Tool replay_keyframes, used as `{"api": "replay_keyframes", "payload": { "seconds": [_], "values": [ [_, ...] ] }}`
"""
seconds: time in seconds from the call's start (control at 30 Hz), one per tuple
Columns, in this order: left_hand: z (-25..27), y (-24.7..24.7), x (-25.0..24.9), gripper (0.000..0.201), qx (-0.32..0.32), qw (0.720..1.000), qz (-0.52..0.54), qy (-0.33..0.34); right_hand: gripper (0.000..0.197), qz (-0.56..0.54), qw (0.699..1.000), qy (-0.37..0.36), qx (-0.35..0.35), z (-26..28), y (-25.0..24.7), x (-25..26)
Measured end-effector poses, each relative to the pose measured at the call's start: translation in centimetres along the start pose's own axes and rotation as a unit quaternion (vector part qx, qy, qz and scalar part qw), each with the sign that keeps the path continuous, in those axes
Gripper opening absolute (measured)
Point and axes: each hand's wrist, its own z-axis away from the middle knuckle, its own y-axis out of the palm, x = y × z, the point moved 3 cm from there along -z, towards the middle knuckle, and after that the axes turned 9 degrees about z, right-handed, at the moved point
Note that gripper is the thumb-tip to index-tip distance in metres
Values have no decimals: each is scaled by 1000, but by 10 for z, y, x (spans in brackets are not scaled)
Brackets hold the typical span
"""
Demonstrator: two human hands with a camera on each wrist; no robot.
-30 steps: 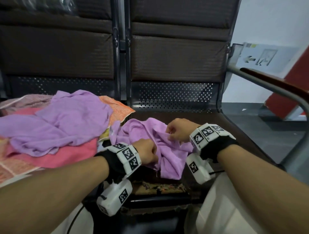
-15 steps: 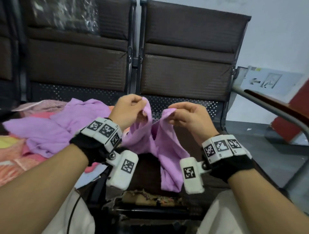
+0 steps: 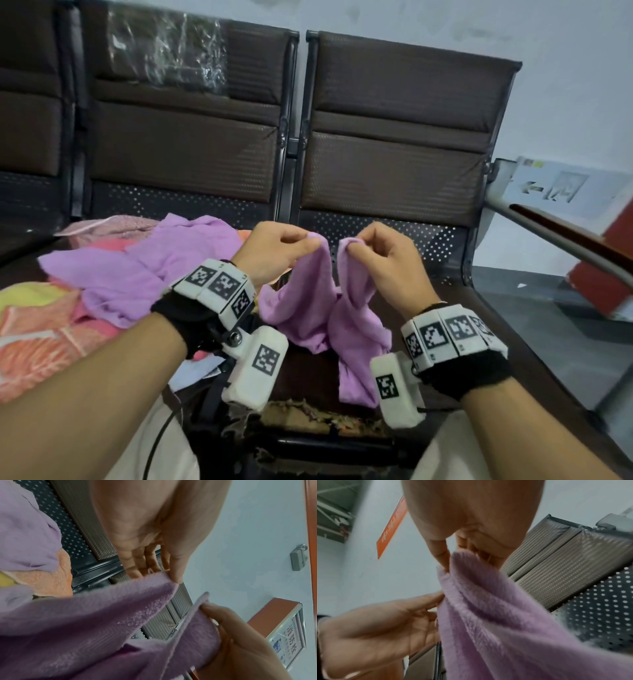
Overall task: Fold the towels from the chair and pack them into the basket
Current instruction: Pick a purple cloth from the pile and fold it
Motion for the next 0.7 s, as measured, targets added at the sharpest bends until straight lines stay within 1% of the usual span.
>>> {"api": "replay_keyframes", "payload": {
  "seconds": [0.07, 0.13, 0.23, 0.3, 0.43, 0.57, 0.63, 0.7],
  "values": [
    [-1, -3, 2, 18, -10, 1000, -4, -9, 19, 4, 1000, 5, 5, -1, 5, -1],
    [0, -3, 4, 14, -14, 1000, 9, -23, 18, 14, 1000, -8, 23, -1, 11, 0],
    [1, 2, 6, 14, 1, 997, 58, -54, 11, 1, 997, -17, 75, 0, 17, 6],
    [2, 6, 6, 17, 15, 993, 87, -76, 8, 13, 995, -17, 93, 0, 21, 6],
    [5, 13, 6, 17, 33, 981, 153, -113, 11, 15, 998, 21, 64, -3, 23, 1],
    [5, 13, 6, 25, 43, 976, 167, -132, 14, -13, 999, 46, 24, -7, 22, -4],
    [7, 13, 6, 29, 51, 974, 175, -132, 14, -6, 999, 48, 17, -6, 23, -6],
    [10, 14, 6, 29, 64, 978, 166, -111, 14, -5, 999, 46, 13, -5, 23, -8]
  ]
}}
